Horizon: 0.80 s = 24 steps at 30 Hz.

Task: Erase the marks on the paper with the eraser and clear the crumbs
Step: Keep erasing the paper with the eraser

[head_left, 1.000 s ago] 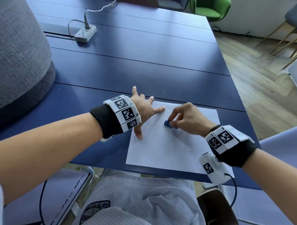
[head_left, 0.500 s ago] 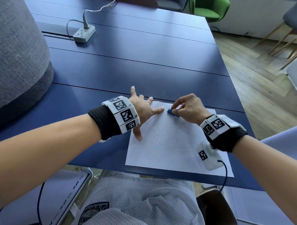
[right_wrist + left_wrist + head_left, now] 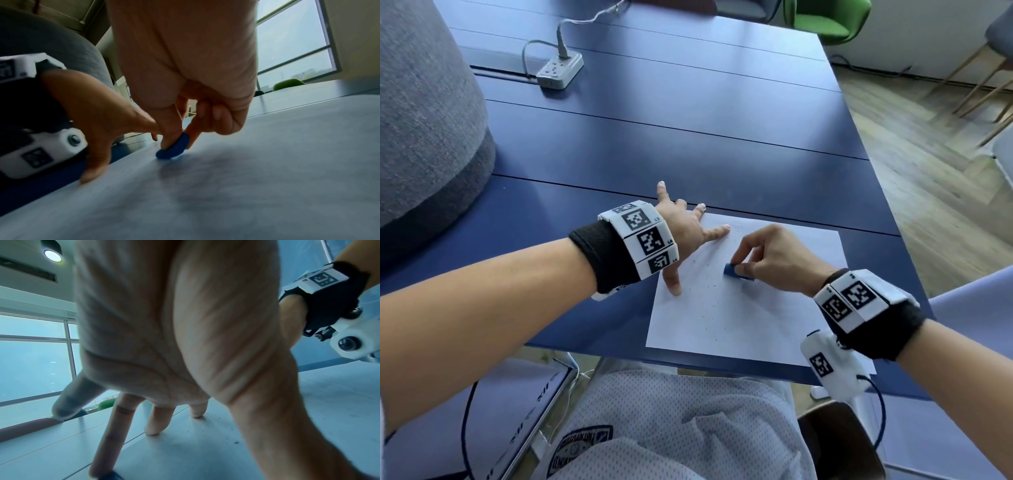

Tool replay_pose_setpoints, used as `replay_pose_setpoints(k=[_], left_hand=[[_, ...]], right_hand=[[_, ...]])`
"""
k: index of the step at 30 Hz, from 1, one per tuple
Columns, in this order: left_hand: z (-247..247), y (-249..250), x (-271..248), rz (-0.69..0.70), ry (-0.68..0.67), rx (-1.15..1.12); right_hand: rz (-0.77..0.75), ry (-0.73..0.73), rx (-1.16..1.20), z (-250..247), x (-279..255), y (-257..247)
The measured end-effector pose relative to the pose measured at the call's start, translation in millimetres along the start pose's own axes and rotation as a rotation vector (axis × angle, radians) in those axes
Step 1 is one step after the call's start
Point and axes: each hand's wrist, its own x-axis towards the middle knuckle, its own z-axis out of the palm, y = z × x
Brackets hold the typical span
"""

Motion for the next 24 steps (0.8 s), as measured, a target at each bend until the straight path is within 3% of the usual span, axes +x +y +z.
replay_pose_setpoints(k=[5, 10, 14, 18, 22, 24], left_hand=[[-1.0, 0.0, -0.7, -0.003, -0.001, -0.002], [-1.7, 0.5, -1.3, -0.009, -0.010, -0.003], [-2.0, 1.3, -1.0, -0.011, -0.005, 0.003], [-2.8, 2.1, -2.9, -0.015, -0.014, 0.006], [-3.9, 3.0, -1.8, -0.017, -0.018, 0.008], [-4.1, 3.2, -2.2, -0.016, -0.020, 0.001]], right_hand=[[0.067, 0.192, 0.015, -11.3, 11.3, 4.4], [0.011, -0.036, 0.028, 1.8, -11.9, -0.6], [0.032, 0.175, 0.024, 5.2, -9.8, 4.5], [-0.025, -0.068, 0.009, 13.2, -27.3, -2.4], [0.021, 0.119, -0.006, 1.1, -13.0, 0.9], [-0.004, 0.089, -0.016, 2.5, -18.7, 2.3]])
